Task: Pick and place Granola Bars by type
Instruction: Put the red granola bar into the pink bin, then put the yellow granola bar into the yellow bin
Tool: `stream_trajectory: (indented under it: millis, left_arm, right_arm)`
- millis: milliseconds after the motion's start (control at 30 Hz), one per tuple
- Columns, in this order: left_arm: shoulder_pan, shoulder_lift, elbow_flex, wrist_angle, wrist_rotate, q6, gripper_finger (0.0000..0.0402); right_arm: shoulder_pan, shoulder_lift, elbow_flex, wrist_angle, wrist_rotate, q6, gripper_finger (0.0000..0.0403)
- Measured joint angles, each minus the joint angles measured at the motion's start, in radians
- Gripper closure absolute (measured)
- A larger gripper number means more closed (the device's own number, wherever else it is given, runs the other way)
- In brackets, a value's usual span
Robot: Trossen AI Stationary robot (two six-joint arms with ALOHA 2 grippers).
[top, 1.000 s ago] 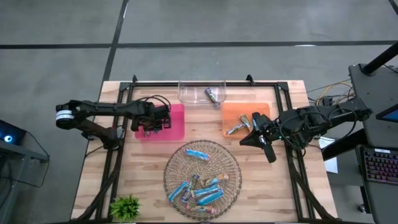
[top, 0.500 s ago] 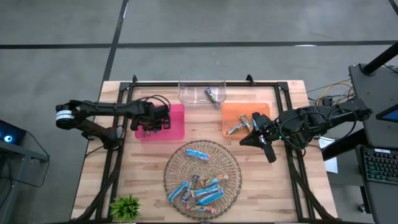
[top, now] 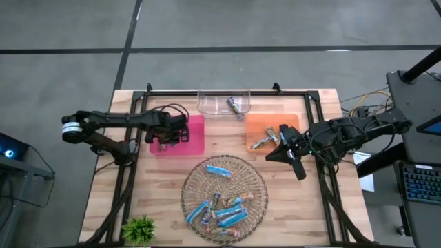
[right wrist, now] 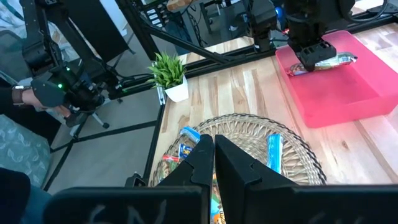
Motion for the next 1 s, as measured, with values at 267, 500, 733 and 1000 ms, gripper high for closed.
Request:
stream_trajectory:
  millis: [267, 500, 733, 1000]
  left_arm:
    - [0.002, 0.000, 0.000, 0.009, 0.012, 0.017, 0.0249]
    - [0.002, 0.000, 0.000, 0.008, 0.025, 0.023, 0.0200]
    - [0.002, 0.000, 0.000, 0.009, 0.044, 0.042, 0.0197]
    - [0.002, 0.000, 0.000, 0.008, 0.045, 0.042, 0.0197]
  right_arm:
    - [0.000, 0.000, 0.000, 0.000, 0.000, 0.000, 0.0394]
    - [0.000, 0.000, 0.000, 0.000, 0.002, -0.001, 0.0394]
    - [0.000, 0.000, 0.000, 0.000, 0.008, -0.001, 0.0394]
    - [0.000, 0.000, 0.000, 0.000, 0.009, -0.001, 0.0394]
